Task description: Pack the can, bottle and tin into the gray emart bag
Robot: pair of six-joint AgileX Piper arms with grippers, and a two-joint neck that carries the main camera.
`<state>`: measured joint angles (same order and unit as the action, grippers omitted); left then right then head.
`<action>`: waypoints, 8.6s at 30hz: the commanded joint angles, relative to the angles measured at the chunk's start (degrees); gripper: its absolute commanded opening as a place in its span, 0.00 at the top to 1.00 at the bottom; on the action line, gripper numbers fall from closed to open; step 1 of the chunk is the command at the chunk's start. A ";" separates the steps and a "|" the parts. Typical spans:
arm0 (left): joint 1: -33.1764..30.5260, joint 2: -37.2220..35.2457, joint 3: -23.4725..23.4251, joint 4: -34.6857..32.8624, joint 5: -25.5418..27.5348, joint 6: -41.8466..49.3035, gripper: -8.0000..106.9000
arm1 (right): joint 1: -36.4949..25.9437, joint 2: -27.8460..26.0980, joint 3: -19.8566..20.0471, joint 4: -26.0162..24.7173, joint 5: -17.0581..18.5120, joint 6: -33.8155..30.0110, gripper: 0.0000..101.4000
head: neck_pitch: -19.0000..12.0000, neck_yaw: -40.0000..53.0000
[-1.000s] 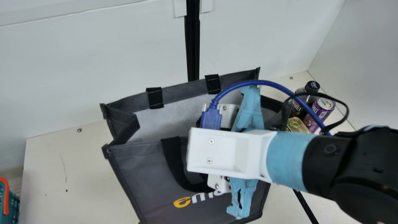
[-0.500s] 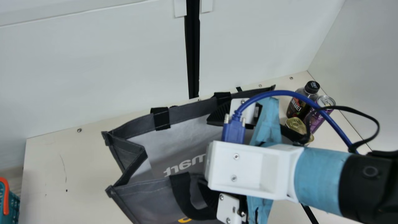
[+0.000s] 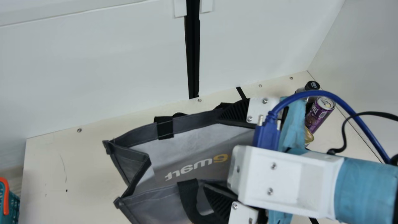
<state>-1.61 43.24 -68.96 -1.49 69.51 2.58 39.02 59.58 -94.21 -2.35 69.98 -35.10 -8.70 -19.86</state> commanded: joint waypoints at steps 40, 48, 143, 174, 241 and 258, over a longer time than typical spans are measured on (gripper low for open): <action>0.00 0.00 0.00 0.00 0.00 0.00 0.15 | -22.78 -1.24 -11.14 -1.35 -0.08 7.91 0.10 | -1.30 -0.14; 0.00 0.00 0.00 0.00 0.00 0.00 0.15 | -32.32 0.72 -11.71 1.68 -0.08 8.86 0.10 | -1.30 -0.14; 0.00 0.00 0.00 0.00 0.00 0.00 0.15 | -64.87 6.39 3.55 9.32 -0.19 11.75 0.10 | -1.30 -0.14; -4.27 3.83 -4.82 -1.01 -2.21 2.48 0.15 | -64.87 6.39 3.55 9.32 -0.19 11.75 0.10 | -1.30 -0.14; -41.56 31.61 -34.93 15.63 -8.62 -10.78 0.15 | -64.87 6.39 3.55 9.32 -0.19 11.75 0.10 | -1.30 -0.14; -46.24 37.41 -42.44 12.02 -8.12 -4.09 0.15 | -64.87 6.39 3.55 9.32 -0.19 11.75 0.10 | -1.30 -0.14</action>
<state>-47.80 80.30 -110.75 11.04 61.28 -2.45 -25.85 65.96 -90.65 6.97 69.79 -23.34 -8.70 -19.95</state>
